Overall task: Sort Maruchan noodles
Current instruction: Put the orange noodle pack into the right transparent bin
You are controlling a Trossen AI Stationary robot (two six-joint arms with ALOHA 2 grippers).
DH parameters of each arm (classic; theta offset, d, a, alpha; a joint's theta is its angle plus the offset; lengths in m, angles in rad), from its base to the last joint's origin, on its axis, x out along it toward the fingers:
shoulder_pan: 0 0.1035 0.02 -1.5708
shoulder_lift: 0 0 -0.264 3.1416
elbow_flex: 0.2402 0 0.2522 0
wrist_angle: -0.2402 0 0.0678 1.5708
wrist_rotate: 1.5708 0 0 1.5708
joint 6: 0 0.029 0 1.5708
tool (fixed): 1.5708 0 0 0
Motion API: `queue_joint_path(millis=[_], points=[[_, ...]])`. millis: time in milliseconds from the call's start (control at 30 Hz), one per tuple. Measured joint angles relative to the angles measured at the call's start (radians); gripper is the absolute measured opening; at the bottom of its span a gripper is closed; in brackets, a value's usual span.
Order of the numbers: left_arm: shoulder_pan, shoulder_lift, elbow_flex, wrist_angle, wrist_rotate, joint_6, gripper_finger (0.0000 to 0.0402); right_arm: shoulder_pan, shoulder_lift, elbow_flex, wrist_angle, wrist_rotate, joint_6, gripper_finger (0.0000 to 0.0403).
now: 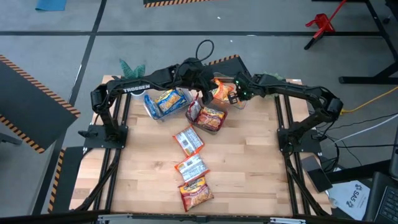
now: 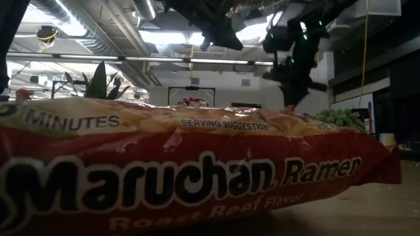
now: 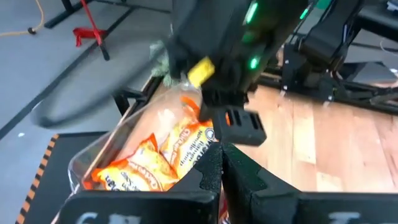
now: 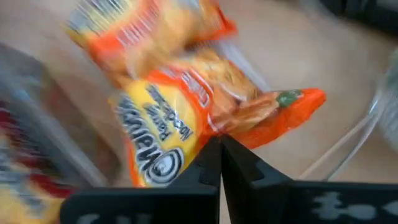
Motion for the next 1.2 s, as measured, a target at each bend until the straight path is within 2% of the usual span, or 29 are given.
queue_joint_path(millis=[133, 233, 500, 733, 967, 1200], points=[[0.000, 0.000, 0.000, -0.025, 0.000, 0.000, 0.0002, 0.023, 0.006, 0.101, -0.037, 0.103, -0.047, 0.0000], [0.000, 0.000, 0.000, -0.033, 0.000, 0.000, 0.0002, 0.023, 0.026, 0.124, -0.042, 0.115, -0.055, 0.0000], [0.000, 0.000, 0.000, -0.040, 0.000, 0.000, 0.0002, 0.026, 0.183, 0.123, -0.113, 0.040, -0.083, 0.0000], [0.000, 0.000, 0.000, -0.045, 0.001, -0.002, 0.0002, 0.026, 0.286, 0.123, -0.121, 0.019, -0.107, 0.0000], [0.000, 0.000, 0.000, -0.060, 0.001, -0.009, 0.0002, 0.026, 0.314, 0.124, -0.016, 0.001, -0.110, 0.0000], [0.000, 0.000, 0.000, -0.075, 0.058, -0.039, 0.0002, 0.026, 0.278, 0.166, -0.055, -0.010, -0.138, 0.0000]])
